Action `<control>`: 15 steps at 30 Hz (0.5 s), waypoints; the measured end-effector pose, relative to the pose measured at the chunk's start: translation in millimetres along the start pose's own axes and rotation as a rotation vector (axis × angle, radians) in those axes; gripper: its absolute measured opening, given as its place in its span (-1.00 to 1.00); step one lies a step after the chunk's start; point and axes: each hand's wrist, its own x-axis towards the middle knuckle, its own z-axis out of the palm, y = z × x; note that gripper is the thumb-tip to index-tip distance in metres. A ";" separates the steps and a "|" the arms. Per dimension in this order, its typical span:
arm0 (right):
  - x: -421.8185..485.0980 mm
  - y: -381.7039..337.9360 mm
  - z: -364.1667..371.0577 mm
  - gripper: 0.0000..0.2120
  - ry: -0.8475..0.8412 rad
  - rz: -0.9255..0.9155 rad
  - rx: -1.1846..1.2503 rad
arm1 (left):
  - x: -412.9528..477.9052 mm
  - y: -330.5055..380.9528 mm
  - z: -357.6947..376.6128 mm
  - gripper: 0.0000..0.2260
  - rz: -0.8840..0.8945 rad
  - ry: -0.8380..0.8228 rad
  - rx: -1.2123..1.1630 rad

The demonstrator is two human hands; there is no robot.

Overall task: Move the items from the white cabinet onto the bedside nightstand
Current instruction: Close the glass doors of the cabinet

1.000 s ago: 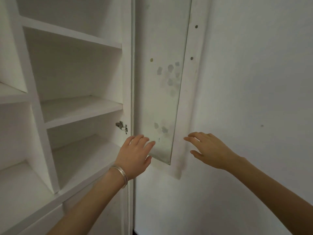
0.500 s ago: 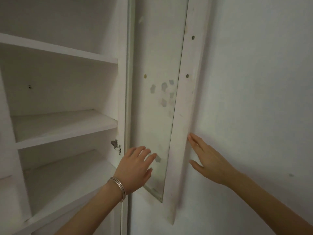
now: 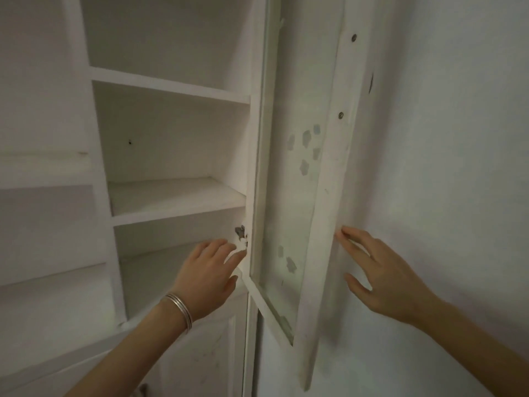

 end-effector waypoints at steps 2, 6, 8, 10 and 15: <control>8.7 -21.2 -2.0 -0.44 0.031 -0.042 -0.010 | -16.8 -6.6 -8.8 -0.54 -0.009 -0.013 0.013; 32.6 -72.7 2.4 -0.45 0.070 -0.065 -0.007 | -52.4 -24.8 -31.3 -0.51 -0.035 -0.026 0.013; 45.3 -97.3 6.9 -0.45 0.069 -0.075 0.017 | -70.0 -36.0 -42.6 -0.51 -0.050 -0.027 0.022; 59.9 -118.5 11.1 -0.46 0.072 -0.100 0.056 | -86.5 -50.1 -54.1 -0.51 -0.076 -0.026 0.034; 103.8 -162.0 32.3 -0.44 0.109 -0.188 0.075 | -117.9 -83.7 -77.6 -0.44 -0.121 -0.034 0.102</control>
